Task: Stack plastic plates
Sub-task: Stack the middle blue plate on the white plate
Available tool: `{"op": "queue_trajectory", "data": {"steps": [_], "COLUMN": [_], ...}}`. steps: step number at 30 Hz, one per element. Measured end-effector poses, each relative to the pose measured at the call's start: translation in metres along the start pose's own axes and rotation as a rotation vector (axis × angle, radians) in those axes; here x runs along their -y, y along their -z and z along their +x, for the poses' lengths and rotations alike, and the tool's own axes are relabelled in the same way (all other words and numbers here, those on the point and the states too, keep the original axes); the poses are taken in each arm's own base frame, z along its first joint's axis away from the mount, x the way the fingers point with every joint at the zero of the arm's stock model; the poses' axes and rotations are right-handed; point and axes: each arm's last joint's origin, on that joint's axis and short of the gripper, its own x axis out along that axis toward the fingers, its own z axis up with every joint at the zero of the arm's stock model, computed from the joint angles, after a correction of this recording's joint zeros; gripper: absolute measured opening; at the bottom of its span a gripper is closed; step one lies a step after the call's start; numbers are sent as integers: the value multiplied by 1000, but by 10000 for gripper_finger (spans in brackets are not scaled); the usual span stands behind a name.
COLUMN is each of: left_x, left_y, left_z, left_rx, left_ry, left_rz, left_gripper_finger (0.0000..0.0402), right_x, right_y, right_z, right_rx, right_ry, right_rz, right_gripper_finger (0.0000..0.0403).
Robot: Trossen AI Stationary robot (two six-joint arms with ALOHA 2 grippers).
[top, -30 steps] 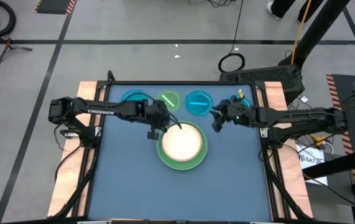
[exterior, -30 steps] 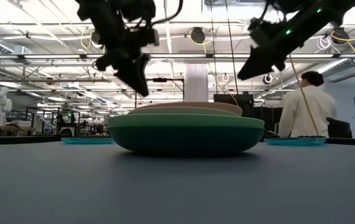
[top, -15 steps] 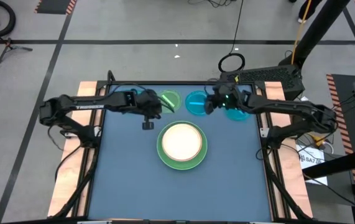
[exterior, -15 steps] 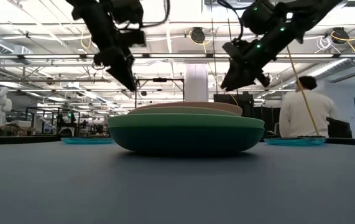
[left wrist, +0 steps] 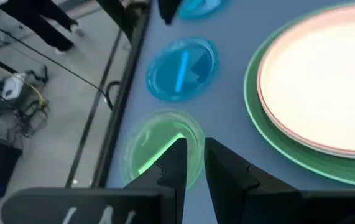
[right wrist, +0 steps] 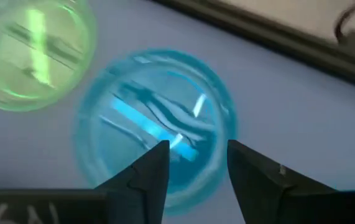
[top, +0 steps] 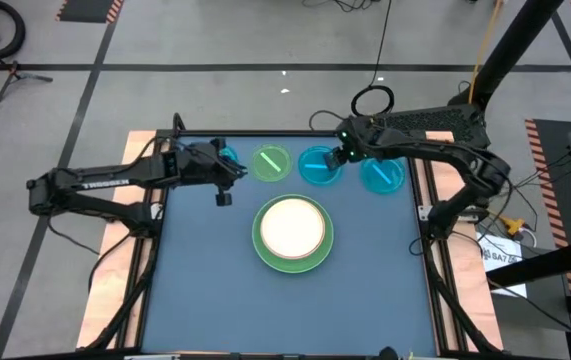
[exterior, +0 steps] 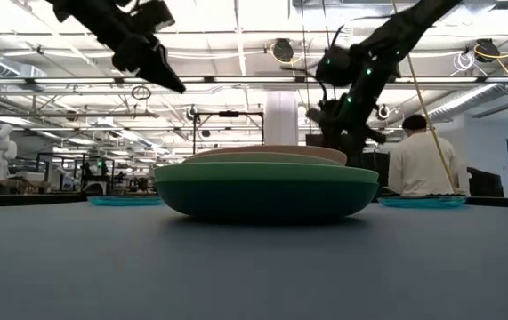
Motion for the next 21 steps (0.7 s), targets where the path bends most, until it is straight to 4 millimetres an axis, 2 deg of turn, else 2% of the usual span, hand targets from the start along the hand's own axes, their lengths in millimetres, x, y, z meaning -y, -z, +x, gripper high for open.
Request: {"op": "queue_trajectory", "data": {"steps": [4, 11, 21], "left_x": [-2, -2, -2], "left_y": [1, 4, 4], "left_z": [-9, -11, -11], "left_rx": [7, -22, -22], "left_ry": [-9, 0, 0], "left_rz": [-25, -35, -35], "left_gripper_finger": [62, 62, 62], "right_x": [9, 12, 14], "right_y": [4, 11, 15], "right_z": [20, 47, 68], "right_rx": [-77, -140, -154], "right_ry": [49, 88, 101], "right_rz": [28, 52, 63], "right_gripper_finger": [156, 152, 150]}}
